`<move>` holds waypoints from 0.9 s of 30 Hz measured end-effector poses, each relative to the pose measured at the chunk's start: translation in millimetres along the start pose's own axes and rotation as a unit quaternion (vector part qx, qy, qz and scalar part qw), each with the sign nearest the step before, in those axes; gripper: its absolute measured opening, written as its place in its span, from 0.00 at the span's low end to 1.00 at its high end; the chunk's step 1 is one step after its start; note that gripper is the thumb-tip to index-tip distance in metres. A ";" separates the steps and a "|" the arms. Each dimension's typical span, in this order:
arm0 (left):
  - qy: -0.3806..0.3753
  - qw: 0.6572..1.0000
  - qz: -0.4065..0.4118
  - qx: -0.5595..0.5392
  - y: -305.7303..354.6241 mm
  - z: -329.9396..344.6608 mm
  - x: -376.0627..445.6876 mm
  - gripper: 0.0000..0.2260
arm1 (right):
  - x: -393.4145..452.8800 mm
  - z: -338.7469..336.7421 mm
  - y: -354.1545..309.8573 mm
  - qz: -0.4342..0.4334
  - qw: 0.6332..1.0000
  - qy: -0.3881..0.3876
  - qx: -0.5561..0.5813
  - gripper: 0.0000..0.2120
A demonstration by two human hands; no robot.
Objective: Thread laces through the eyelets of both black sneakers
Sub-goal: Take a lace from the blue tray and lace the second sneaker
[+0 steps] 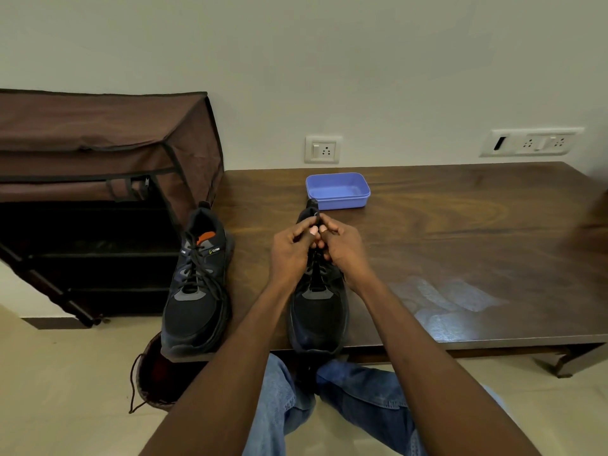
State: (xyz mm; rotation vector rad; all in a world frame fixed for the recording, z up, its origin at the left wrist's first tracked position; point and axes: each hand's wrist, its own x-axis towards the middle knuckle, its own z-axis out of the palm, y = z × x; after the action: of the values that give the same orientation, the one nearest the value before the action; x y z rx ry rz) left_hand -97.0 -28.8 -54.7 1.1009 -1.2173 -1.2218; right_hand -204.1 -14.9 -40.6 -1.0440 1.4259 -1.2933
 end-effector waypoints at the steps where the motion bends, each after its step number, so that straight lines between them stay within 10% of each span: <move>1: 0.018 0.999 -0.017 -0.030 0.4 -1.2 0.1 0.10 | 0.9 1.5 0.0 0.003 1.000 -0.003 -0.010 0.16; 19: -0.001 0.962 -0.199 -0.189 22.2 -7.4 -4.8 0.07 | 6.9 -9.5 1.8 0.056 0.995 -0.072 0.052 0.11; 24: 0.092 0.993 -0.050 0.061 14.0 -5.0 -4.4 0.05 | 4.3 -8.5 -0.8 0.040 0.998 -0.022 -0.045 0.03; 27: 0.156 0.942 0.109 0.275 10.0 1.4 -7.0 0.03 | 0.5 -4.9 -3.0 0.021 0.999 0.002 -0.039 0.06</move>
State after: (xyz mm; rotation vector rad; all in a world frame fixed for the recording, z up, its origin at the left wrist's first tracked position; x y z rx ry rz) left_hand -97.5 -21.2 -45.0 1.4523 -1.4224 -0.5134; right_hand -209.0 -14.6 -37.5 -1.0570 1.5041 -1.2181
